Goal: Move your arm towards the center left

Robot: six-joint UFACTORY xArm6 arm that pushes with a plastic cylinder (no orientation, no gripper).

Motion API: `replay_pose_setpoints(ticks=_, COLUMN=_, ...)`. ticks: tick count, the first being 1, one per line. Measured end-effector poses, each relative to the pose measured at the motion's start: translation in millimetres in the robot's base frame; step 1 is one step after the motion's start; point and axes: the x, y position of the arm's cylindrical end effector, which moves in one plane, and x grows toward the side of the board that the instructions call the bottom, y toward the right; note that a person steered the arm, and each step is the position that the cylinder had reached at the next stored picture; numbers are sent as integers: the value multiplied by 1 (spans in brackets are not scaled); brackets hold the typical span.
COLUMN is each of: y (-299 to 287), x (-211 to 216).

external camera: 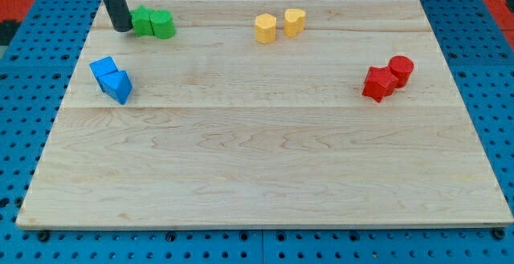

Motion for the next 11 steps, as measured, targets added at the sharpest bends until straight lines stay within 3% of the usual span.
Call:
replay_pose_setpoints(ticks=3, y=12, x=9)
replay_pose_setpoints(ticks=4, y=12, x=48)
replay_pose_setpoints(ticks=5, y=12, x=49)
replay_pose_setpoints(ticks=7, y=-47, x=49)
replay_pose_setpoints(ticks=8, y=-49, x=53)
replay_pose_setpoints(ticks=9, y=-63, x=85)
replay_pose_setpoints(ticks=11, y=-66, x=94)
